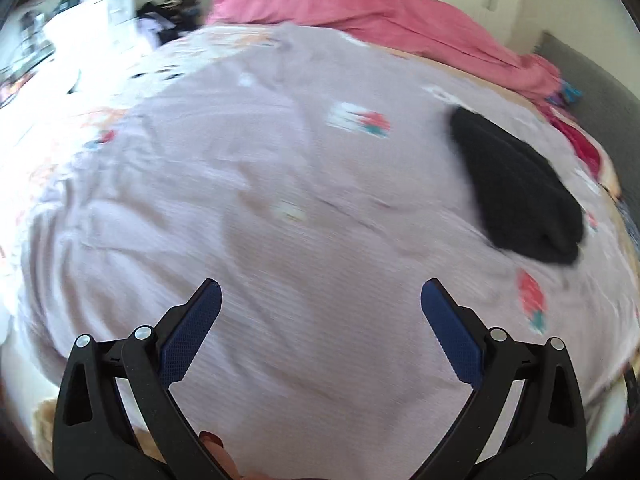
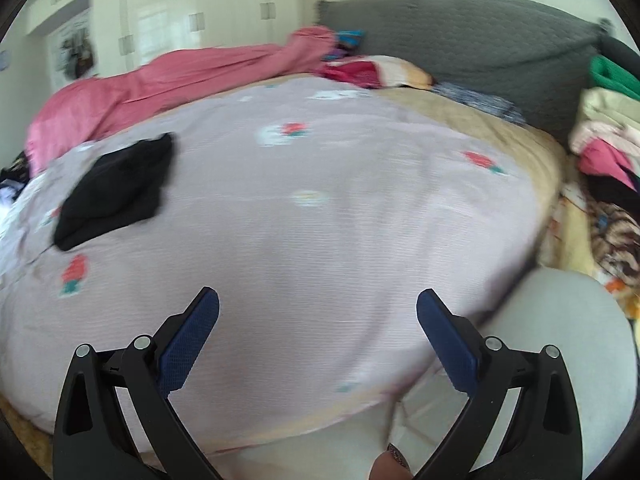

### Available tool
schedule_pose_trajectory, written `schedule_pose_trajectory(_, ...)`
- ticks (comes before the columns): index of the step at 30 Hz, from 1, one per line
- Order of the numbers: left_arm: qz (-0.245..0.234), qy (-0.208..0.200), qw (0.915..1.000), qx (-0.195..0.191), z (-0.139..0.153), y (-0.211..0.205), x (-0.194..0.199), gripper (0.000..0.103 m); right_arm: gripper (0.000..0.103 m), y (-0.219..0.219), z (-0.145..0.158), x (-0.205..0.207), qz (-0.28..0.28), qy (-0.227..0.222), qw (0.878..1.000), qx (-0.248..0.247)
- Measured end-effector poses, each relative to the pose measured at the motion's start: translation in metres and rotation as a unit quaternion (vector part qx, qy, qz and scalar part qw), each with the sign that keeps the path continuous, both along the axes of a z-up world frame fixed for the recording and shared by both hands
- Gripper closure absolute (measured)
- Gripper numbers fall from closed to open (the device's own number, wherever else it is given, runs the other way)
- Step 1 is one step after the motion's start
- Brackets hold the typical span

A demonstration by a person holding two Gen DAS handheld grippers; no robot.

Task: Fold small clothes

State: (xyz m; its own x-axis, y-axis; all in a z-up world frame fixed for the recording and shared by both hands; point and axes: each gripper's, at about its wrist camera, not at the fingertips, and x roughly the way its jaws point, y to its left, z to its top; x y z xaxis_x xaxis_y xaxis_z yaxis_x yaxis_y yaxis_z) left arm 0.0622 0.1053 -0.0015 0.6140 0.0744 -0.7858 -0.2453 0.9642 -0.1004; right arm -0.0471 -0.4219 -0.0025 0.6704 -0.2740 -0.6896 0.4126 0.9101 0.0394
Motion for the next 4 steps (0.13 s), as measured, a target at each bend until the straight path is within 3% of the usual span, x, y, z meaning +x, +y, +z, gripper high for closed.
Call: schedule_pose_trajectory(4,0.055,0.005,0.9981,0.025,0.005,0.06,0.016,0.009,0.004,-0.069,-0.016,-0.025,-0.104,0.026,0.994,-0.028)
